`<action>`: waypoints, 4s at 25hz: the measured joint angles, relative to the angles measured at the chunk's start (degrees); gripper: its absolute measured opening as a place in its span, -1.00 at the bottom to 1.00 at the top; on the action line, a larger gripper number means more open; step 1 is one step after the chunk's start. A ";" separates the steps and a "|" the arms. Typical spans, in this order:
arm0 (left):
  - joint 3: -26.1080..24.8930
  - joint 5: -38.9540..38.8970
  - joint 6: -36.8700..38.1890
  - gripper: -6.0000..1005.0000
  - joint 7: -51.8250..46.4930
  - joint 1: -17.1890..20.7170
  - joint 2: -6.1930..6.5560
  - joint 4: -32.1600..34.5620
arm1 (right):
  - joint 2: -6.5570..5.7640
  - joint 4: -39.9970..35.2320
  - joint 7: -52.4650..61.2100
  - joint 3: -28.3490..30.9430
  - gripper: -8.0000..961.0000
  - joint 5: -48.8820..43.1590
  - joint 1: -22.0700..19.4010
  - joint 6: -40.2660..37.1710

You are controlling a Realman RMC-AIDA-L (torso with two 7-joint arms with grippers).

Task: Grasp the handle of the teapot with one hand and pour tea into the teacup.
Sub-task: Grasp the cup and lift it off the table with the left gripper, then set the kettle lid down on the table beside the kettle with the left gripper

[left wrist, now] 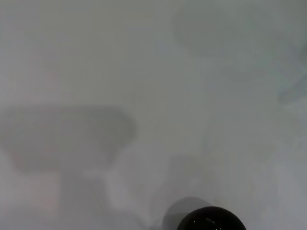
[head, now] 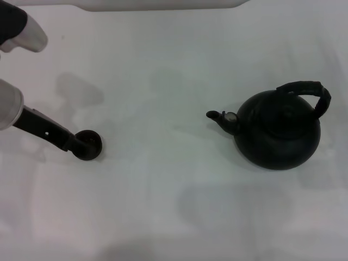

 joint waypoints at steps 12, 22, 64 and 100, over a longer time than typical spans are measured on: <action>1.38 0.78 2.16 0.75 0.32 -1.79 0.01 -4.33 | 0.00 0.09 0.00 0.00 0.82 0.00 0.38 0.48; 3.68 0.92 3.94 0.75 -0.82 -2.41 -0.09 -6.46 | 0.00 0.09 0.00 0.00 0.82 0.00 0.38 0.53; 5.24 2.93 7.48 0.40 1.16 -6.24 0.15 -10.64 | 0.00 0.26 0.00 0.00 0.82 -0.08 0.53 0.54; 17.08 -11.88 17.52 0.42 2.13 -31.06 -0.46 -33.12 | 0.09 0.18 0.09 -0.43 0.82 -0.42 2.03 -0.18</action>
